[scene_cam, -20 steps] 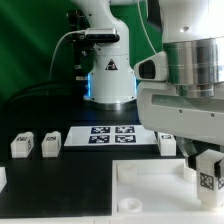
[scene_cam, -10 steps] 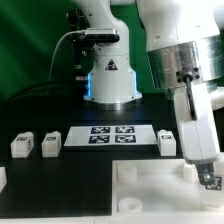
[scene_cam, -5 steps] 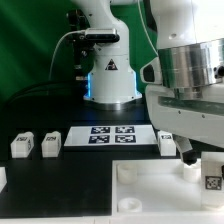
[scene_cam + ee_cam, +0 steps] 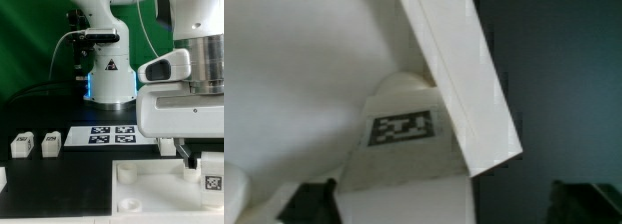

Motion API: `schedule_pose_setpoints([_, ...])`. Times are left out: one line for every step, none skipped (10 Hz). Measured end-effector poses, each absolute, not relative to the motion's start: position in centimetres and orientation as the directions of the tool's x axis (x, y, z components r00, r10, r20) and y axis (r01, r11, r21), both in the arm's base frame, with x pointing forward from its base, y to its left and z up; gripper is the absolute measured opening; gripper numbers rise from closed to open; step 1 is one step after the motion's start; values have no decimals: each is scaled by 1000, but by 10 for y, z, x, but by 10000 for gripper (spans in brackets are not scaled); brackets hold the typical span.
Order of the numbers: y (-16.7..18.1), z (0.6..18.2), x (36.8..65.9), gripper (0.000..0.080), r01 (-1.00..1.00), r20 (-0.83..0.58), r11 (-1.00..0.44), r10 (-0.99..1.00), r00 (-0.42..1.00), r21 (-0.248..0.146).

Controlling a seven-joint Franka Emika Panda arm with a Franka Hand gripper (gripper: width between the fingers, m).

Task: Assemble one leg

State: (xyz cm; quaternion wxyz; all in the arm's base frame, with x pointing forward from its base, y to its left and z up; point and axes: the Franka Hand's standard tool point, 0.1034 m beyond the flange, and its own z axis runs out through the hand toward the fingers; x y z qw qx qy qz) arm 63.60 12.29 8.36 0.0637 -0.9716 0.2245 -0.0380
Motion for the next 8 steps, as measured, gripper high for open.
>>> schedule_pose_setpoints([123,84,636,406,-429,46,-892,-439,897,-140])
schedule_pose_setpoints([122,84,636,406,-520,31,-842,-529,848,-145])
schedule_pose_setpoints([120,84,636,310,-622,14,-769,-631,776,-147])
schedule_pose_setpoints([119,84,637,310,-700,-1,-699,-707,707,-147])
schedule_pose_setpoints([115,85,637,310,-828,-47,-542,-832,553,-144])
schedule_pose_setpoints([112,83,638,309,-920,-94,-367,-920,381,-136])
schedule_pose_setpoints([113,83,638,309,-959,-134,-251,-954,269,-135])
schedule_pose_setpoints([115,83,637,309,-992,-189,-46,-980,68,-119])
